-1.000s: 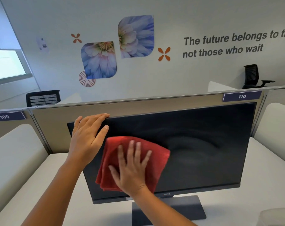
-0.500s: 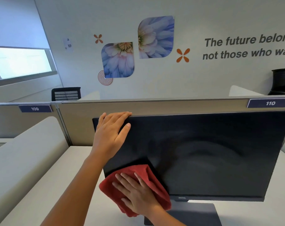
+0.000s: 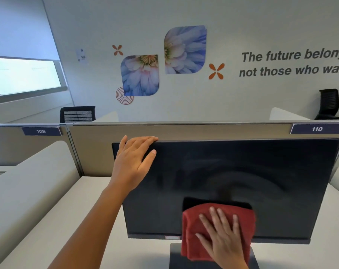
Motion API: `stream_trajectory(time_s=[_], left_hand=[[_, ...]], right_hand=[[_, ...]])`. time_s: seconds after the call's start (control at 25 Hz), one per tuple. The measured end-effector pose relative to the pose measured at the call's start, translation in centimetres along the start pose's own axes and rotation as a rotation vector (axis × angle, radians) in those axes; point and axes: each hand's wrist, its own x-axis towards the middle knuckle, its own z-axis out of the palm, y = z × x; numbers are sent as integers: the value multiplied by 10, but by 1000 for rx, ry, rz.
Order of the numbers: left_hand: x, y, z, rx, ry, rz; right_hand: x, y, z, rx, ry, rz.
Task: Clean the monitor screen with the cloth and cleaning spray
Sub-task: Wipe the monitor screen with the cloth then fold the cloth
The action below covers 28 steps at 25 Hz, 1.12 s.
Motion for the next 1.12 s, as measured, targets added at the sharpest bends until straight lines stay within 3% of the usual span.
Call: stream_trajectory(time_s=[0.24, 0.44, 0.6, 0.72, 1.0, 1.12], left_hand=[[0, 0, -2, 3, -15, 6], [0, -1, -1, -7, -18, 2], [1, -1, 0, -16, -4, -8], [0, 0, 1, -21, 8, -10], [-1, 1, -2, -18, 9, -4], [-2, -2, -4, -35, -15, 10]], right_hand=[[-3, 89, -18, 81, 32, 602], [74, 135, -70, 235, 313, 790], [144, 109, -102, 366, 477, 967], [164, 43, -105, 298, 426, 790], [165, -121, -82, 247, 326, 123], [162, -159, -67, 185, 236, -32]])
